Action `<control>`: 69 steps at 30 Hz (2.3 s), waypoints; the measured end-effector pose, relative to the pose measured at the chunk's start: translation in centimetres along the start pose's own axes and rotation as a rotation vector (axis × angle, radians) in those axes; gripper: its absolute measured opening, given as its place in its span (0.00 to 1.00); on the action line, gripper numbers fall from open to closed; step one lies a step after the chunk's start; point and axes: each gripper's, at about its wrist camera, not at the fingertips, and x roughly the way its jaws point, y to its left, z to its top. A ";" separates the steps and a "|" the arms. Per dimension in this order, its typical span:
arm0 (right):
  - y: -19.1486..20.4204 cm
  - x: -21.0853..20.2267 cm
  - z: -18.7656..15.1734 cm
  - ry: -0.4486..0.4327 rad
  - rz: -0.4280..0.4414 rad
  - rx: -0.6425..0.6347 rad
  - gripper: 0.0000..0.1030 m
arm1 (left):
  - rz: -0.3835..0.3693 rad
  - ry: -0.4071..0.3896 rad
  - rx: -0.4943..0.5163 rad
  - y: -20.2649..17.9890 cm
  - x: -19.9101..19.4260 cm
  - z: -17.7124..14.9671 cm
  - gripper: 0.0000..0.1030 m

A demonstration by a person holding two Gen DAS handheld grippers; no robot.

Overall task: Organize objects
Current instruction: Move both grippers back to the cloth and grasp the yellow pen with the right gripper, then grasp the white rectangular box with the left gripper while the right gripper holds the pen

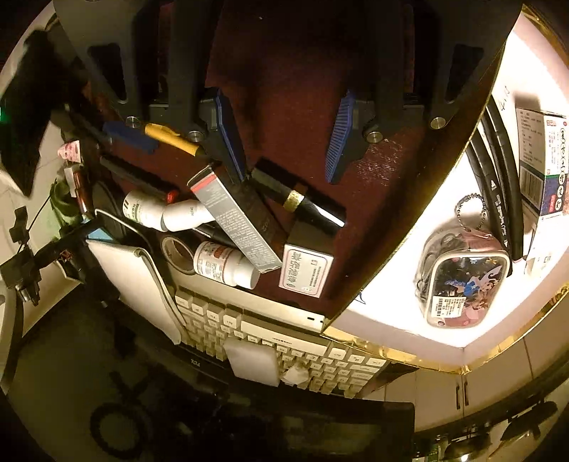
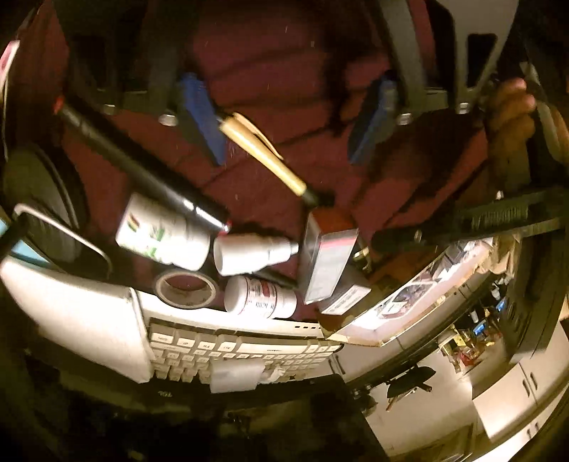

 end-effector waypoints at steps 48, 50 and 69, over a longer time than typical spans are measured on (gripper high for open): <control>1.0 -1.9 -3.6 -0.062 -0.004 0.088 0.13 | 0.098 0.060 0.098 -2.3 1.7 -0.9 0.25; 0.9 -1.9 -3.5 -0.063 0.000 0.094 0.13 | 0.104 0.065 0.122 -2.2 0.9 -2.2 0.25; 1.8 -1.9 -3.5 -0.057 -0.025 0.040 0.12 | 0.116 0.057 0.215 -2.8 0.2 -4.6 0.26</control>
